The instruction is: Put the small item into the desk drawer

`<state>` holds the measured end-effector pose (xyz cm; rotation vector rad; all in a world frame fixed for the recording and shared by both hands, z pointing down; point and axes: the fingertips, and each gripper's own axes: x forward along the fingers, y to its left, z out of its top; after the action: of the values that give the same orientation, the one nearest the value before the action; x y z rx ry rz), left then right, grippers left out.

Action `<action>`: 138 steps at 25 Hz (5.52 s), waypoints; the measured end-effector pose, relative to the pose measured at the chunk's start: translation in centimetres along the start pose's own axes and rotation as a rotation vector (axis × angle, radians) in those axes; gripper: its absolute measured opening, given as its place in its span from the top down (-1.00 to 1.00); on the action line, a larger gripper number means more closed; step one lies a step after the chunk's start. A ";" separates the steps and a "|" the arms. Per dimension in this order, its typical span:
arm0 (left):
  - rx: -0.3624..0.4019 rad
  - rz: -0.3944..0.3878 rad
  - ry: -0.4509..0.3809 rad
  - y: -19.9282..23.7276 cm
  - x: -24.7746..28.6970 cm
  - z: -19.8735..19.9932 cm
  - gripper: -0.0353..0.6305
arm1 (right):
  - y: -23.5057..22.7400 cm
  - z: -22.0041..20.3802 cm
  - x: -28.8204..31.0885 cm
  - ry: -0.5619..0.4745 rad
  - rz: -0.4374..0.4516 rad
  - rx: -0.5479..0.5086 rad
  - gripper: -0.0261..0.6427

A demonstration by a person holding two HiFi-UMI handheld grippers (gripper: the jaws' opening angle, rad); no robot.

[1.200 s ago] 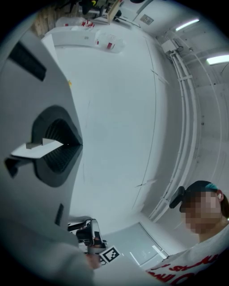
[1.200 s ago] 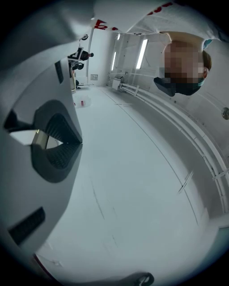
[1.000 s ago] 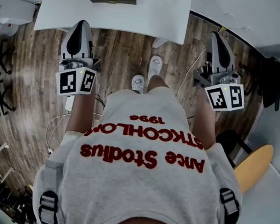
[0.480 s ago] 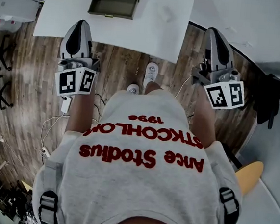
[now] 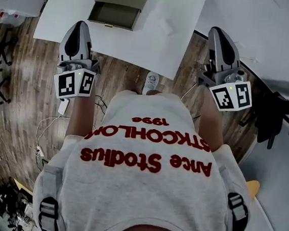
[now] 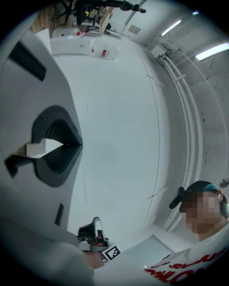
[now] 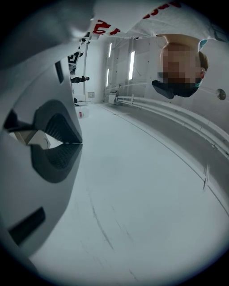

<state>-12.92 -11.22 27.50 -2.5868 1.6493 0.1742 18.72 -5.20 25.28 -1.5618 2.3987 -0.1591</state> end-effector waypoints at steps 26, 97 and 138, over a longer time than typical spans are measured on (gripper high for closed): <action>-0.010 -0.034 0.002 0.5 7.1 -1.1 0.87 | -4.4 -1.3 6.0 0.050 -0.049 -0.013 0.90; -0.063 -0.181 0.107 -0.4 13.9 -6.7 0.87 | -5.9 -13.4 10.9 0.347 -0.153 0.046 0.55; 0.052 0.125 -0.016 7.0 7.2 -1.2 0.87 | 3.5 -5.9 18.3 0.087 0.193 -0.073 0.56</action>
<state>-16.17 -20.82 27.77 -2.4399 1.7856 0.1551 7.01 -20.79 27.00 -1.3685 2.6339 -0.1042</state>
